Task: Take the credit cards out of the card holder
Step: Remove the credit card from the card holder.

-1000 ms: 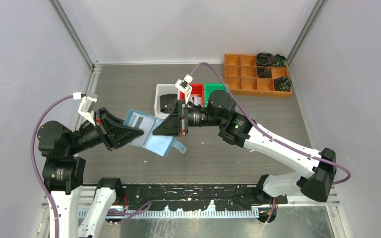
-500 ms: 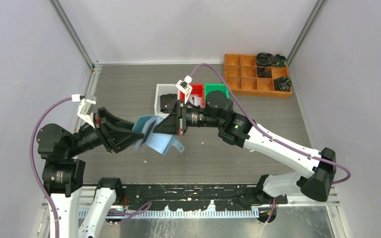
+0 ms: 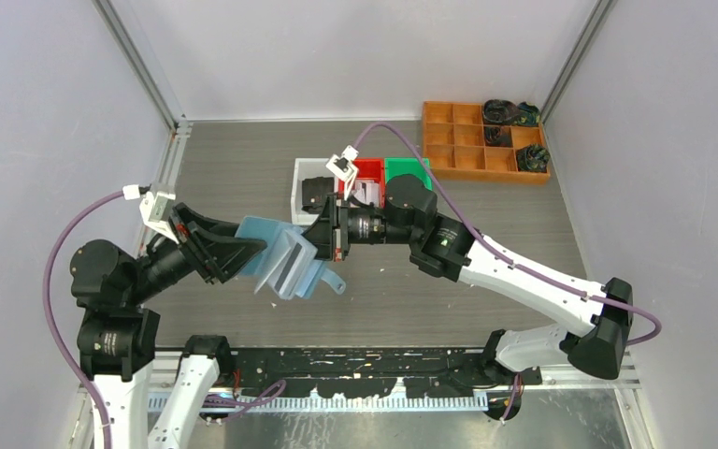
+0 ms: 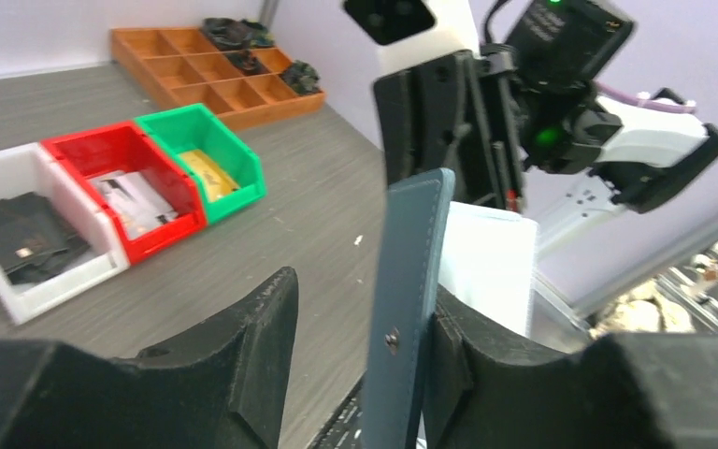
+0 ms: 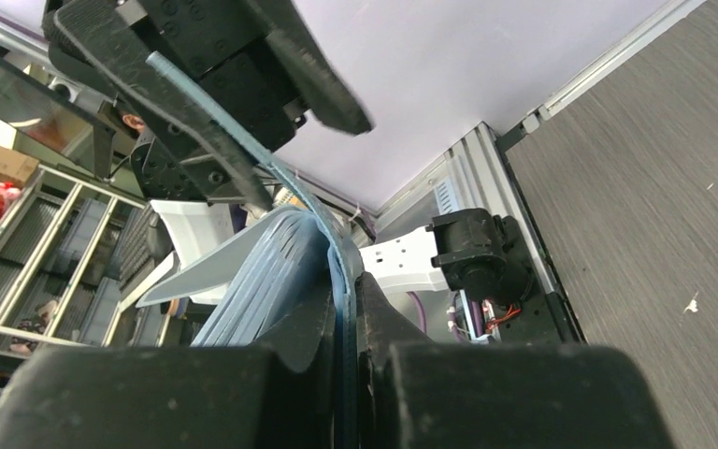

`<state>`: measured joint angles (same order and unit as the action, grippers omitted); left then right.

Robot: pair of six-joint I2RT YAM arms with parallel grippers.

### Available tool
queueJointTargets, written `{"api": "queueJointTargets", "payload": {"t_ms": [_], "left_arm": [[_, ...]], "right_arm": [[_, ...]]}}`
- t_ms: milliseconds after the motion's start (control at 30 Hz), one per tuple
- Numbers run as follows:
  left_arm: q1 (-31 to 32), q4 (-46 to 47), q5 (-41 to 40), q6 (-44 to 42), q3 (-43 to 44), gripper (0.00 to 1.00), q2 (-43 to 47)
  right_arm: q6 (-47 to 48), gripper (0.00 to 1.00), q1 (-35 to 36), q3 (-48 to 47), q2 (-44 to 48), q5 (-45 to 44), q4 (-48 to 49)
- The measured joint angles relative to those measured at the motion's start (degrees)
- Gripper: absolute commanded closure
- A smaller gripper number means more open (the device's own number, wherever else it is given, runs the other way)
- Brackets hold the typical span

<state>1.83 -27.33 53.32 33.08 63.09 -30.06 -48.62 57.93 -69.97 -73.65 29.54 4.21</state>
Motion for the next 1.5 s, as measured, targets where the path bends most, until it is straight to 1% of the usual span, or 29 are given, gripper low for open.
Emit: {"api": "queueJointTargets", "payload": {"t_ms": [33, 133, 200, 267, 367, 467, 700, 867, 1167, 1267, 1500], "left_arm": [[0.0, -0.7, -1.1, -0.8, 0.0, 0.47, 0.1], [0.0, -2.3, -4.4, -2.9, 0.0, 0.46, 0.3], [0.0, -3.0, -6.1, -3.8, 0.0, 0.42, 0.6], [0.0, -3.4, -6.3, -3.9, 0.0, 0.38, 0.7], [0.0, -1.8, -3.3, -1.3, -0.1, 0.36, 1.2], [0.0, 1.6, -0.1, 1.5, -0.7, 0.35, 2.4], [0.0, 4.9, 3.6, 1.5, -3.3, 0.33, 5.0], [0.0, 5.4, 4.3, -2.7, -4.5, 0.33, 5.8], [-0.1, 6.1, 4.4, -15.4, -8.8, 0.31, 10.9], [-0.1, 5.9, 3.5, -18.5, -9.4, 0.32, 11.4], [-0.1, 5.9, 1.6, -20.6, -10.3, 0.33, 11.3]], "right_arm": [[0.0, 0.99, 0.3, -0.1, 0.0, 0.0, 0.0], [0.0, 0.99, 0.8, -0.5, 0.0, -0.2, -0.6], [0.2, 0.99, 0.8, -1.0, 0.0, -0.5, -1.9], [0.7, 0.99, 0.8, -2.8, 0.0, -1.8, -5.6], [2.3, 0.99, 0.8, -6.4, 0.0, -4.6, -11.4], [3.5, 0.99, 1.0, -9.6, 0.0, -7.9, -14.4], [4.7, 0.99, 2.6, -12.7, -1.0, -14.5, -19.9], [5.0, 0.99, 4.1, -14.8, -3.6, -18.1, -22.6], [5.4, 0.99, 6.5, -18.4, -7.1, -22.9, -25.2], [5.4, 0.99, 7.0, -19.0, -8.0, -23.6, -25.3], [5.4, 0.99, 8.2, -20.9, -9.5, -25.2, -25.7]]}}
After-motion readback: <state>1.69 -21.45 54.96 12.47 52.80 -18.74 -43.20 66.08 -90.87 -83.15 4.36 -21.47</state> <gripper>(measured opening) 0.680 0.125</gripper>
